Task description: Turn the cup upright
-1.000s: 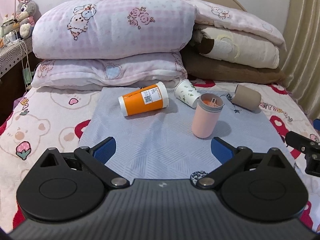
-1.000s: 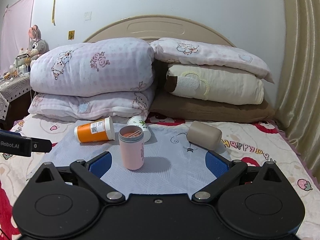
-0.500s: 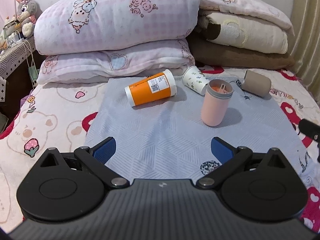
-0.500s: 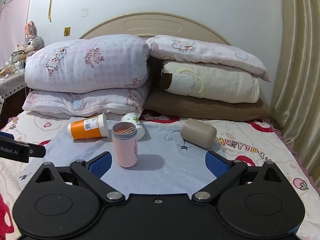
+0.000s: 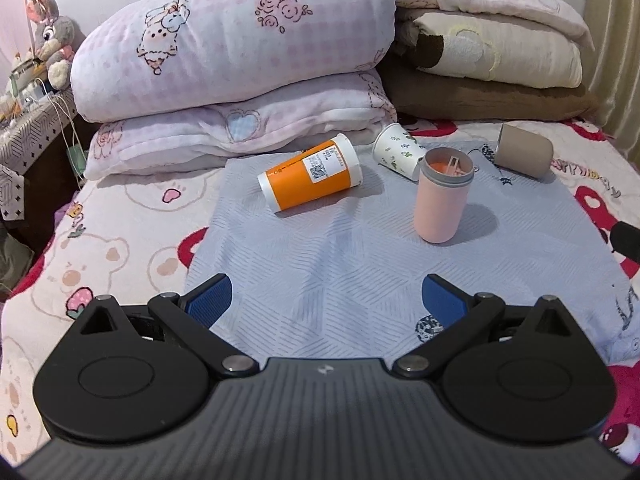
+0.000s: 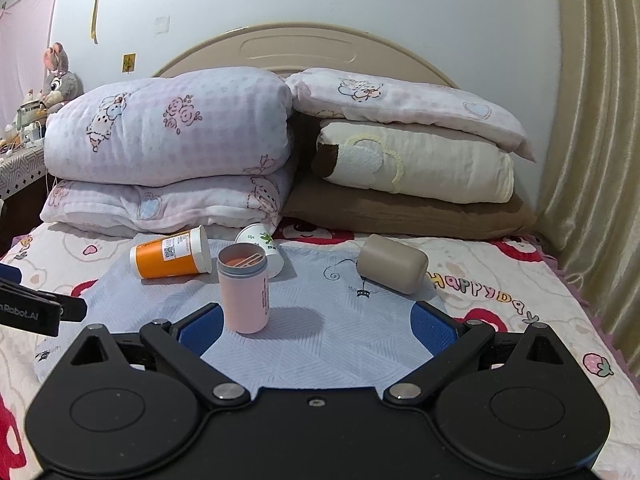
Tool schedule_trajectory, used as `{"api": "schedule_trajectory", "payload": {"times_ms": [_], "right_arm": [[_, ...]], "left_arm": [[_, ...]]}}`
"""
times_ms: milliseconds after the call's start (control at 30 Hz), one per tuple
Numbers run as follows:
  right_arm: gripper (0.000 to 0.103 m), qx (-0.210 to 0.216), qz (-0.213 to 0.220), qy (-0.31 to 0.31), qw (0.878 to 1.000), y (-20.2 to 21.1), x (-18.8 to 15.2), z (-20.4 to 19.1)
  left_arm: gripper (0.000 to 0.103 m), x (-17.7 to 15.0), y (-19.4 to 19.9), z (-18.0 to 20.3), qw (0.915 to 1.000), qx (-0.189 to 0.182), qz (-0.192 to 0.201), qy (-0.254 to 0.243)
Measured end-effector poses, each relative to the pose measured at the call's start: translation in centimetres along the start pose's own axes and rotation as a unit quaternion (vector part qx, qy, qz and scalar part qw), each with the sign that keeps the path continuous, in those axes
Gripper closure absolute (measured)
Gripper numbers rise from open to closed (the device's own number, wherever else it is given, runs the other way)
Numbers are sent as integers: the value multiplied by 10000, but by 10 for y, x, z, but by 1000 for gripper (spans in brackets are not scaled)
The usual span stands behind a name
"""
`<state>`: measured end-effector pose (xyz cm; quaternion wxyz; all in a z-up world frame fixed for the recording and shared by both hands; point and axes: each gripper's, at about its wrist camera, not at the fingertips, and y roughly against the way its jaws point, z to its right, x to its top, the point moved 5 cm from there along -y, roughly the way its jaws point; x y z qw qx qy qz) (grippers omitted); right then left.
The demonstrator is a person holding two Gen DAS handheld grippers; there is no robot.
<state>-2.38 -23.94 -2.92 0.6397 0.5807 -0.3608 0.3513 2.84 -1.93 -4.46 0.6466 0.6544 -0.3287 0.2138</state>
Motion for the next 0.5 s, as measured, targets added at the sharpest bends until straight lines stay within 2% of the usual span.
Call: {"api": "schedule_trajectory", "payload": {"times_ms": [500], "right_arm": [[2, 32, -39, 14, 10000, -1, -2, -2]], "left_arm": [[0, 0, 0, -3, 10000, -51, -21, 45]]}}
